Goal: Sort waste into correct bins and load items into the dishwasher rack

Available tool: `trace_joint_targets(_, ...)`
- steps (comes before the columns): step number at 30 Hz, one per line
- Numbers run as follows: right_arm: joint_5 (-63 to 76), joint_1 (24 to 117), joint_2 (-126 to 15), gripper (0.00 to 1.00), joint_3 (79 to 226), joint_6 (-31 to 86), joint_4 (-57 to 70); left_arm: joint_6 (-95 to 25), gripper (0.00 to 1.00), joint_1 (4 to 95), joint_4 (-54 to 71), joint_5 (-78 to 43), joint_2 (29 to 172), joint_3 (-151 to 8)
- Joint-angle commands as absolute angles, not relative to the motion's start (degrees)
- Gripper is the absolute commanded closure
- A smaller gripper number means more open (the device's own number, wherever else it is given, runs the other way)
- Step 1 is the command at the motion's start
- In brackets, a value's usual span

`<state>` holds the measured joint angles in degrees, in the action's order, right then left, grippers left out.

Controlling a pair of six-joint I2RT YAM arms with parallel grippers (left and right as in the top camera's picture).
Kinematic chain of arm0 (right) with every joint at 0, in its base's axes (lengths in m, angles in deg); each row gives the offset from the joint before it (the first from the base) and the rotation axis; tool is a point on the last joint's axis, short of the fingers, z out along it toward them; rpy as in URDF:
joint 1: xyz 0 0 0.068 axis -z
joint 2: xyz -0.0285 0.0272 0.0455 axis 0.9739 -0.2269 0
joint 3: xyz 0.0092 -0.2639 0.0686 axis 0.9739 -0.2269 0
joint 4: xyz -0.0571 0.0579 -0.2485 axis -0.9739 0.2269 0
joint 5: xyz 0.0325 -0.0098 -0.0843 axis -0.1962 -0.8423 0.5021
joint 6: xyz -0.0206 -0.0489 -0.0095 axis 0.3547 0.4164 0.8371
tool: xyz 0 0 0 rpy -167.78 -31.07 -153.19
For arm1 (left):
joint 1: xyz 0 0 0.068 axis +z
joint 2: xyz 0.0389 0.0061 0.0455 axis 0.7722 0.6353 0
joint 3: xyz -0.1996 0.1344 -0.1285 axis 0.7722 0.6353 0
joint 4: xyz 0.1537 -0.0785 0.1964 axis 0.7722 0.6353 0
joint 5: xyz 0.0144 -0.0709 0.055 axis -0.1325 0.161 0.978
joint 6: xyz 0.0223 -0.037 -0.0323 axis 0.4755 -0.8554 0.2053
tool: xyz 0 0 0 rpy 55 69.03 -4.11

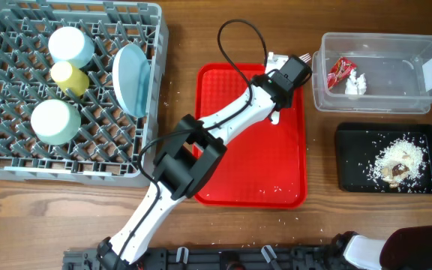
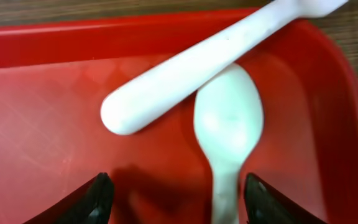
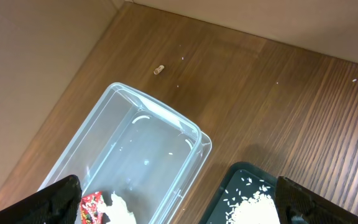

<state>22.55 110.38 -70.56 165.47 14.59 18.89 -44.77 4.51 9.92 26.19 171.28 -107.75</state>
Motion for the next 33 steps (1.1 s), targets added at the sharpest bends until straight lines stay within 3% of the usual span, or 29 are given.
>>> trace_joint_targets(1, 23.70, 110.60, -70.83, 0.00, 165.71, 15.58, 18.76, -47.31, 0.43, 2.74, 9.94, 26.08, 174.05, -108.21)
trace_joint_targets(2, 23.70, 110.60, -70.83, 0.00, 165.71, 15.60, 18.76, -47.31, 0.49, 2.06, 10.03, 26.06, 174.38, -108.21)
trace_joint_targets(12, 23.70, 110.60, -70.83, 0.00, 165.71, 15.60, 18.76, -47.35, 0.60, -0.95, 12.32, 26.12, 177.90, -108.21)
trace_joint_targets(18, 23.70, 110.60, -70.83, 0.00, 165.71, 15.60, 18.76, -47.31, 0.95, -0.67, 14.36, 26.10, 177.92, -108.24)
trace_joint_targets(19, 23.70, 110.60, -70.83, 0.00, 165.71, 15.60, 18.76, -47.29, 0.96, -0.67, 14.40, 26.10, 177.84, -108.24)
trace_joint_targets(25, 23.70, 110.60, -70.83, 0.00, 165.71, 15.60, 18.76, -47.29, 0.96, -0.67, 16.15, 26.06, 173.51, -108.24)
trace_joint_targets(27, 23.70, 110.60, -70.83, 0.00, 165.71, 15.60, 18.76, -47.29, 0.72, -0.67, 16.15, 26.06, 172.79, -108.24)
trace_joint_targets(28, 23.70, 110.60, -70.83, 0.00, 165.71, 15.60, 18.76, -47.29, 0.50, -0.67, 16.19, 26.06, 172.81, -108.24)
trace_joint_targets(30, 23.70, 110.60, -70.83, 0.00, 165.71, 15.60, 18.76, -47.31, 0.44, -0.65, 16.02, 26.03, 172.79, -108.24)
trace_joint_targets(33, 23.70, 110.60, -70.83, 0.00, 165.71, 15.58, 18.76, -47.31, 0.44, -0.65, 13.94, 25.18, 172.74, -108.24)
